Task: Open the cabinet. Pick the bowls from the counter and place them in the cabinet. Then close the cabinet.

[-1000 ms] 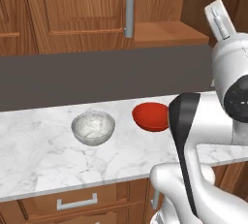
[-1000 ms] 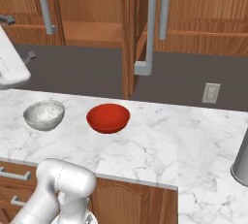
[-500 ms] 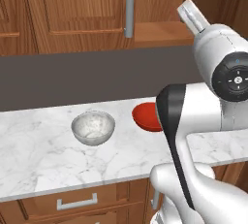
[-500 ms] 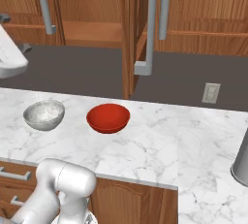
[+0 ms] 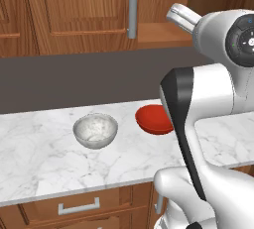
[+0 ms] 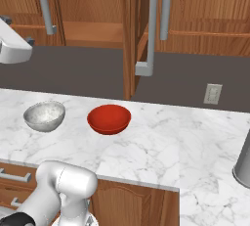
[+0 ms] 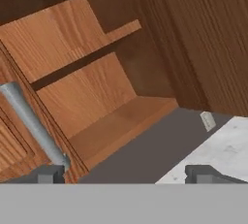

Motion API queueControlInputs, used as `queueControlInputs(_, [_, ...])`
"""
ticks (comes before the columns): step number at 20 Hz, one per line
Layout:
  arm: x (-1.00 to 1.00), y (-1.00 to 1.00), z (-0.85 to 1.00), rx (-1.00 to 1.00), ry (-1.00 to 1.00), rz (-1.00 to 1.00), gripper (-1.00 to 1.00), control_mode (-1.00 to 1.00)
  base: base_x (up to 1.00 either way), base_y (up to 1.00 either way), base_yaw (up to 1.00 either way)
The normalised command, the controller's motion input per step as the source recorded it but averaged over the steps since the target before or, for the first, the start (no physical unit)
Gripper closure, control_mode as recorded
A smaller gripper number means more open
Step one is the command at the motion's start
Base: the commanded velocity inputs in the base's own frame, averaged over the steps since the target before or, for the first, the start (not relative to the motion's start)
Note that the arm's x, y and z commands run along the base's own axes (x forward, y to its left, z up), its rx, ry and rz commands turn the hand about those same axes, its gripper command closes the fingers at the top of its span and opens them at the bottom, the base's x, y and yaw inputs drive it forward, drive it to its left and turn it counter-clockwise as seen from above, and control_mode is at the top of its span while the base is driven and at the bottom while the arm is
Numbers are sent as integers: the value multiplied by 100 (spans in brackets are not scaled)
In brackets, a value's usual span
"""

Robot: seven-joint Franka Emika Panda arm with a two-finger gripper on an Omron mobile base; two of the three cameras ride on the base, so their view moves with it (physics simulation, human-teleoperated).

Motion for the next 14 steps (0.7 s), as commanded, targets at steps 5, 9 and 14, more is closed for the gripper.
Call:
queueControlInputs(5, [32,0,-82,-34,-9,30,-100,-100,0,0,0])
queueControlInputs(9, [-2,9,-100,-36,-41,45,-100,-100,0,0,0])
queueControlInputs(14, [-4,40,-42,-26,-33,32,-100,-100,0,0,0])
